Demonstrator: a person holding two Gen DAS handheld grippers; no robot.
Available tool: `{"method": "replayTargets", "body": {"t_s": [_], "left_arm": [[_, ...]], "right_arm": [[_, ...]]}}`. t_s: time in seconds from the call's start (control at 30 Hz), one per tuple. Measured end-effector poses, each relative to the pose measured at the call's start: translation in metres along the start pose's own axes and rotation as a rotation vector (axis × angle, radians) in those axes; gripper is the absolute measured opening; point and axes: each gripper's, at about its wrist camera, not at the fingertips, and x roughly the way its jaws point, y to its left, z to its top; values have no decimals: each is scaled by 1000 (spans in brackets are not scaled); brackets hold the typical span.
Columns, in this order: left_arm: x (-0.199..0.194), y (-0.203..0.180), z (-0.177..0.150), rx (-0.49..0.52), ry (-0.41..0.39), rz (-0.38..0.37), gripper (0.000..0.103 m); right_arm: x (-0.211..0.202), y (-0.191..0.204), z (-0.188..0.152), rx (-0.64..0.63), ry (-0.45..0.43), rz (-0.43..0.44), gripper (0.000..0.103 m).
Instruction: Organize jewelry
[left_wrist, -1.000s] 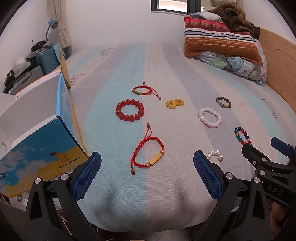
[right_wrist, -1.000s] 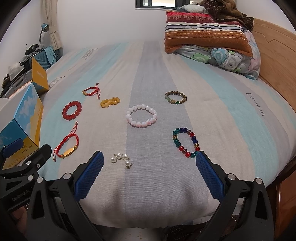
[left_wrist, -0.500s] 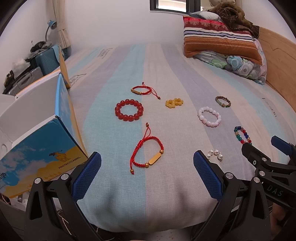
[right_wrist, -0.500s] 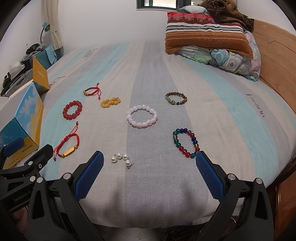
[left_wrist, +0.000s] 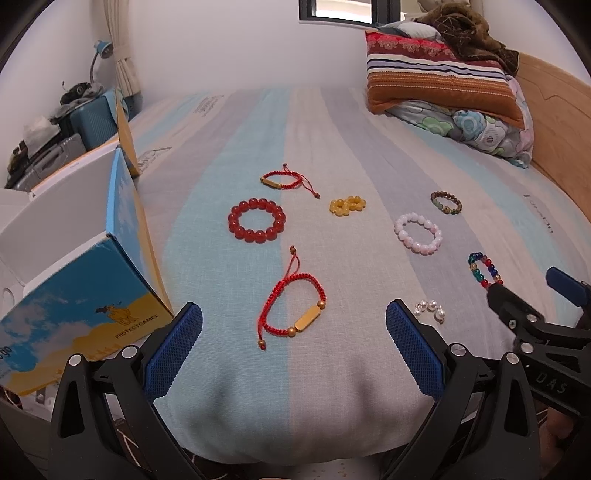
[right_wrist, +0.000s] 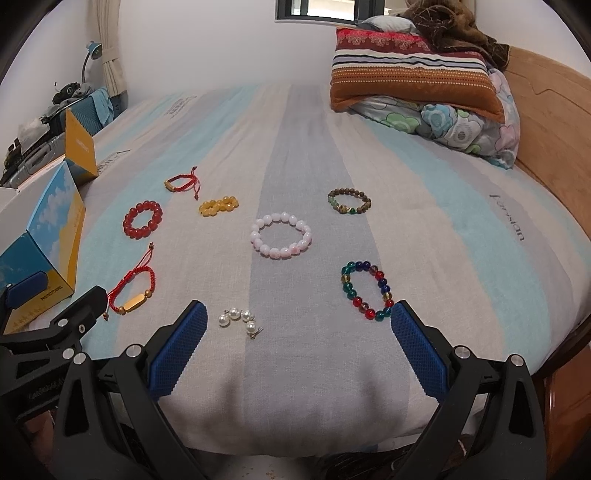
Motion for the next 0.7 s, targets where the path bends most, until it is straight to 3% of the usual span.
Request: {"method": "replayTargets", "body": {"t_s": [0.13,0.37,0.53,0.7], "left_arm": [[-2,4,16,-12,-7,-7,98],[15,17,70,-46,9,-32,98],[53,20,101,-48,80,-43,97],[100,25,109,-56,178,-28,97]], "right_arm": [[-5,-6,13,2,-20,-16,96],[0,-15,66,6,7,19,96],[30,-2,103,-48,51,24,96],[77,4,105,-53,130,54,96]]}}
